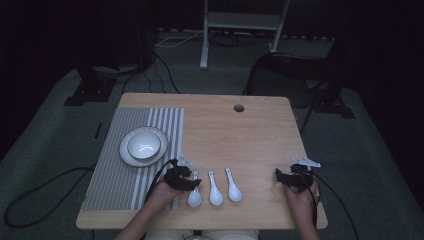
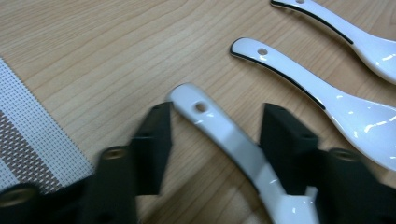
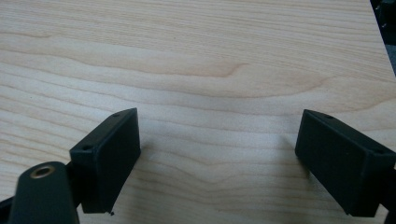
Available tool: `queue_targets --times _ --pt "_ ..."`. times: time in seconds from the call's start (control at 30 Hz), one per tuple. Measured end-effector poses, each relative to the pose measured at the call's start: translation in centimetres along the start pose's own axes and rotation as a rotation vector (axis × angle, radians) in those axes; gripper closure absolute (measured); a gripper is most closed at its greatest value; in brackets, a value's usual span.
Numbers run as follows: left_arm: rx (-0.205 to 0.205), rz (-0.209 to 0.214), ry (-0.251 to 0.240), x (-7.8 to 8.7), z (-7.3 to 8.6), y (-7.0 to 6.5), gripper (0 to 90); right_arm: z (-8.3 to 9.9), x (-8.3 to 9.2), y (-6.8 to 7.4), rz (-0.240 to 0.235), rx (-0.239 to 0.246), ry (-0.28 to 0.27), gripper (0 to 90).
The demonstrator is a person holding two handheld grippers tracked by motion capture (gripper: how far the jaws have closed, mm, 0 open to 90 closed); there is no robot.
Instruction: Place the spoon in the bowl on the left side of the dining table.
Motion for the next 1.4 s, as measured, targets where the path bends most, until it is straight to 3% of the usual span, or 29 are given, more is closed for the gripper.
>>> queue_targets --times 0.13,0.37,0.63,0.77,0.8,0.87,0.93,1.1,1.4 --pt "0.01 0.019 0.01 -0.1 -0.1 -0.3 58.1 0.0 0.0 0.0 0.0 0.0 0.0 13.4" --pt "-0.01 0.005 0.04 -0.2 0.0 -0.6 74.7 0.0 0.0 0.0 0.0 0.0 0.0 13.4" --pt "-0.015 -0.008 0.07 0.1 0.1 -0.7 77.3 0.0 0.0 0.0 0.0 0.0 0.0 13.4" --pt "0.003 0.004 0.072 0.2 0.1 -0.6 78.1 0.0 0.0 0.0 0.0 0.0 0.0 13.4" --pt "0.02 0.029 0.065 0.4 0.0 -0.7 78.1 0.0 0.0 0.0 0.0 0.0 0.0 13.4" --pt "0.025 0.037 0.053 0.8 -0.3 -0.8 81.5 0.0 0.0 0.0 0.0 0.0 0.0 13.3" --pt "0.022 0.02 0.046 1.1 -0.5 -0.7 84.9 0.0 0.0 0.0 0.0 0.0 0.0 13.4" --pt "0.034 0.033 0.04 1.0 -0.4 -0.7 85.0 0.0 0.0 0.0 0.0 0.0 0.0 13.4" --pt "0.019 0.04 0.008 2.0 -0.9 -1.2 85.0 0.0 0.0 0.0 0.0 0.0 0.0 13.3"
Point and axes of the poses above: each handheld gripper's, and its own axes: x roughly backward along the jaws, z roughly out of its underside, y roughly to its left, the point moved 7 cm from there along -x, roughly forward along the jaws, and after that the axes turned 11 degrees about x, right-handed, at the moved point
